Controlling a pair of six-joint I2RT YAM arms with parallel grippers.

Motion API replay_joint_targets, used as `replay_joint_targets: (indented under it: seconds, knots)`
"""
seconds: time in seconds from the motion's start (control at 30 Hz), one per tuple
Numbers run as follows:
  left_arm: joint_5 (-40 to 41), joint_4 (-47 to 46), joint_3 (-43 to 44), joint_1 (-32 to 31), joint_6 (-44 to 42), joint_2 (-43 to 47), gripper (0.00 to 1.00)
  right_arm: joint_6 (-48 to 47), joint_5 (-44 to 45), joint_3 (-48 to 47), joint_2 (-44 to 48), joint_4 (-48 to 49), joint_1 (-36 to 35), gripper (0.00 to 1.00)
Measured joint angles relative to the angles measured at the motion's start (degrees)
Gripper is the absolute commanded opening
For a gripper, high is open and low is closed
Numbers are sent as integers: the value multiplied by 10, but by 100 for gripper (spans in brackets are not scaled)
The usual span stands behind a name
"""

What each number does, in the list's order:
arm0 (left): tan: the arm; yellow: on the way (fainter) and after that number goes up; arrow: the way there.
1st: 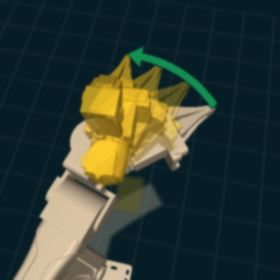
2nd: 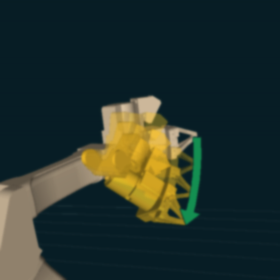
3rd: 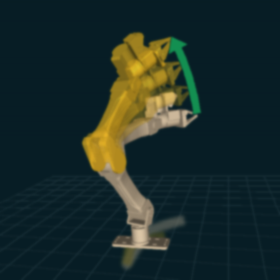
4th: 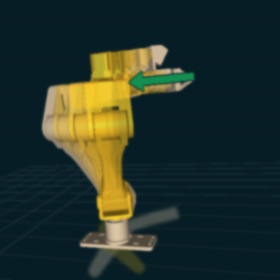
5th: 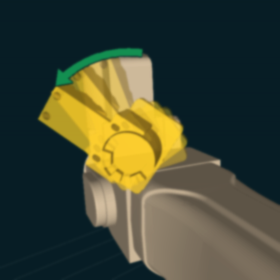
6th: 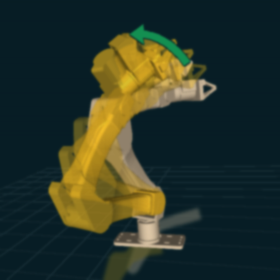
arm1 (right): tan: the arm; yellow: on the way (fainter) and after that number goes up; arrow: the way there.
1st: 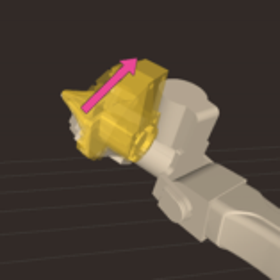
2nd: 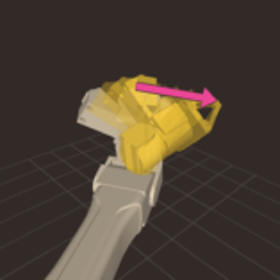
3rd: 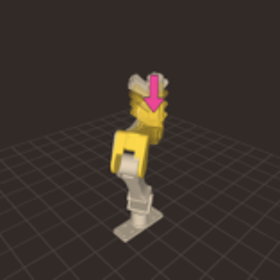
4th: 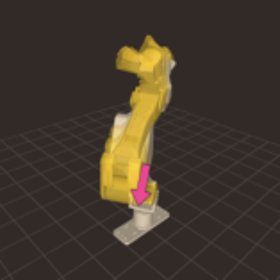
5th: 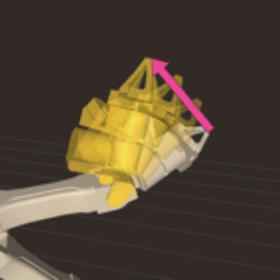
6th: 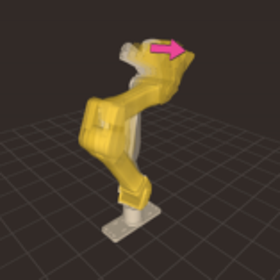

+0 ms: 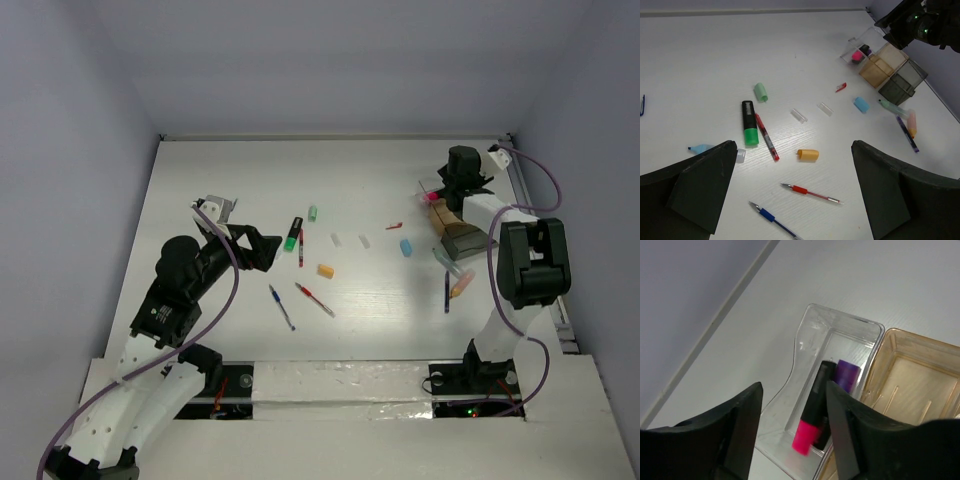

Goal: Sort the stationery into containers
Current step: Place the pen in the storage box, then pick up the pen from the center of the board.

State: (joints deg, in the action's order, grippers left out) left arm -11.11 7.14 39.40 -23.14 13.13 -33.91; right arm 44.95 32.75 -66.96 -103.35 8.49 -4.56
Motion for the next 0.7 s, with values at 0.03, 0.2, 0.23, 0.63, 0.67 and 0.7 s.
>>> replay_joint_targets:
  seconds: [0.03,0.2,0.23,0.63,0.67,0.7]
  knots:
    - [0,0,0,0,0,0,99,-3,0,4,1,3,0,61]
    - [0,0,0,0,0,0,99,-18,-5,49,31,14,0,61]
    - [0,0,0,0,0,0,99,-28,-13,58,43,20,0,61]
    - [43,6,1,9,-2,22,99,-178,-204,-78,44,-34,-284,47]
    - [51,6,1,11,-2,28,99,-185,-217,-97,29,-48,-315,45]
    - [57,6,1,11,-2,33,99,-189,-226,-113,14,-60,-337,45]
